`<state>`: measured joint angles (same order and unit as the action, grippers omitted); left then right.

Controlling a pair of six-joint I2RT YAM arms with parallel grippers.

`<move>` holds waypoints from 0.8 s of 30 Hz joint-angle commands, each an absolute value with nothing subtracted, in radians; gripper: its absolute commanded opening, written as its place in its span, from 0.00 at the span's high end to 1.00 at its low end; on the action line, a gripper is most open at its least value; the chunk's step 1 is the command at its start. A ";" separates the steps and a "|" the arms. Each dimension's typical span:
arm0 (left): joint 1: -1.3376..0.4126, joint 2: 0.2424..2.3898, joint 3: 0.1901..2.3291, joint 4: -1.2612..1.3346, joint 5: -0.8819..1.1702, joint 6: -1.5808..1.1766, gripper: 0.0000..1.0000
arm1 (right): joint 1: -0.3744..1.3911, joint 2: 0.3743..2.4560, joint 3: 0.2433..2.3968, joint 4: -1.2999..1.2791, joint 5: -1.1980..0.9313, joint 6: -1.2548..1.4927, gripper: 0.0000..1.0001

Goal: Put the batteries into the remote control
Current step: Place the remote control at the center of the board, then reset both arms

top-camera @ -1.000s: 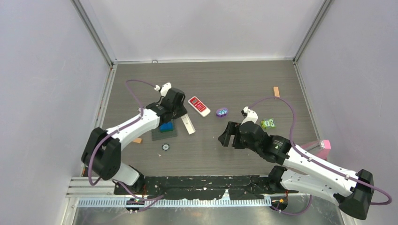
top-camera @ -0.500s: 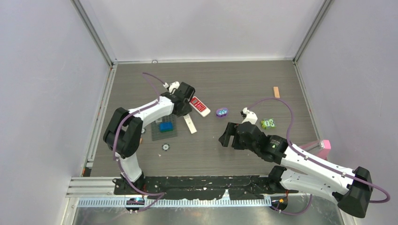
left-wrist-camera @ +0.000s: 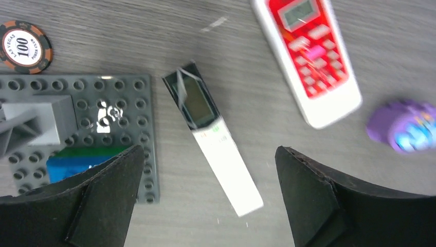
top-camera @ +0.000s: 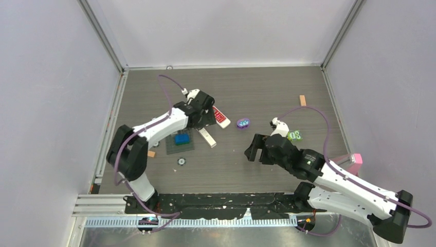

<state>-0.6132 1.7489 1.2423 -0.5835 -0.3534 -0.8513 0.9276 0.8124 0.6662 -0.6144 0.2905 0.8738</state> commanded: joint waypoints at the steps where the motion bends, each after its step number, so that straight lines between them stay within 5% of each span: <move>1: -0.694 1.533 1.246 -0.637 -0.310 -0.739 0.00 | 0.926 0.697 0.755 -0.738 0.393 0.859 0.10; 4: -0.767 1.411 1.236 -0.698 -0.292 -0.682 0.00 | 0.927 0.626 0.806 -0.865 0.466 0.862 0.01; 15: -0.847 0.691 0.968 -0.675 -0.110 -0.628 0.00 | 0.927 0.362 1.120 -1.201 0.691 0.844 0.05; 24: -0.847 0.314 1.074 -0.967 -0.209 -0.612 0.00 | 0.926 0.352 1.389 -1.247 0.720 0.753 0.05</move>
<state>-0.8486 0.3843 1.0138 -0.8066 -0.1490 -0.6357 0.9272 0.3256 1.2995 -1.2049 0.6651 0.8028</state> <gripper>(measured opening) 0.994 0.954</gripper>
